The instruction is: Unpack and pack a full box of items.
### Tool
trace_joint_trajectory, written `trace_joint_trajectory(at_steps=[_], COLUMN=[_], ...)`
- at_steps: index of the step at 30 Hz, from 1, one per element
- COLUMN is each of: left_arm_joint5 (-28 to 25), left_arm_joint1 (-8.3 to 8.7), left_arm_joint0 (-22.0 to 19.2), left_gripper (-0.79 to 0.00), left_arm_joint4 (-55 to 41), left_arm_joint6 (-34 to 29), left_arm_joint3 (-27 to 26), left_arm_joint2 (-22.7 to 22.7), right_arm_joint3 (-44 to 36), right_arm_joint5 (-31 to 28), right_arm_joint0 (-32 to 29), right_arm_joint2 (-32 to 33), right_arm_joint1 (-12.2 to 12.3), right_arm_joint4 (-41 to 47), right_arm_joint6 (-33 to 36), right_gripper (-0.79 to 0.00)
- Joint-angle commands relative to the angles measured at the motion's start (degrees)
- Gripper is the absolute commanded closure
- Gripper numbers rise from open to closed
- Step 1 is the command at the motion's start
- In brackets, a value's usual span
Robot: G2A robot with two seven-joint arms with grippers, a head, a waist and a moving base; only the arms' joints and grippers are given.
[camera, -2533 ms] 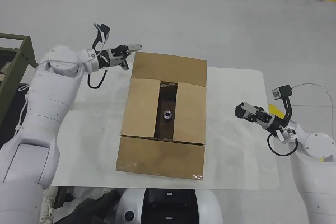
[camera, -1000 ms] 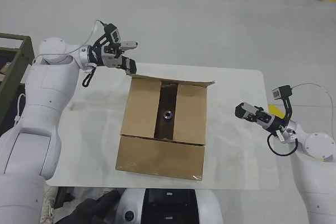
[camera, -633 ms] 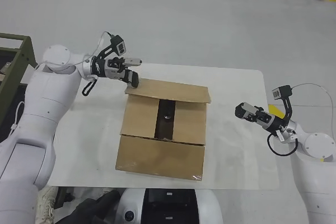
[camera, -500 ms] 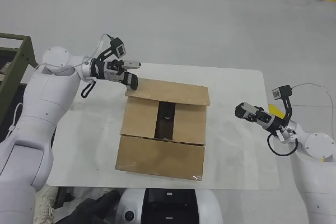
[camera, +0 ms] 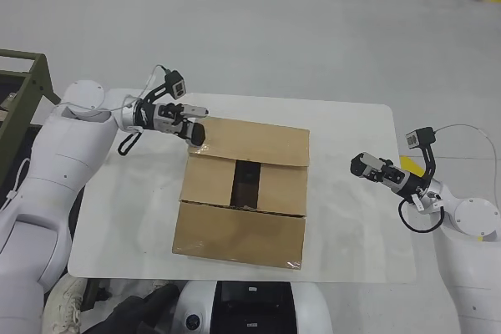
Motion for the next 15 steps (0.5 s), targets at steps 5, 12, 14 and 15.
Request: trace_joint_trajectory(at_steps=[5,12,14,15], left_arm_joint5=[-0.3,-0.3,-0.3,-0.3], left_arm_joint1=[0.45,0.45,0.45,0.45], left_arm_joint0=[-0.6,-0.6,-0.6,-0.6], left_gripper=[-0.785,-0.785,-0.785,-0.785], left_arm_joint4=[0.4,0.4,0.4,0.4], left_arm_joint6=[0.0,0.0,0.0,0.0], left_arm_joint3=[0.4,0.4,0.4,0.4], left_arm_joint2=[1.3,1.3,1.3,1.3], right_arm_joint3=[0.0,0.0,0.0,0.0], right_arm_joint5=[0.0,0.0,0.0,0.0], right_arm_joint0=[0.0,0.0,0.0,0.0], right_arm_joint2=[0.0,0.0,0.0,0.0], right_arm_joint1=[0.0,0.0,0.0,0.0], right_arm_joint4=[0.0,0.0,0.0,0.0], right_arm_joint6=[0.0,0.0,0.0,0.0], right_gripper=[-0.785,-0.785,-0.785,-0.785])
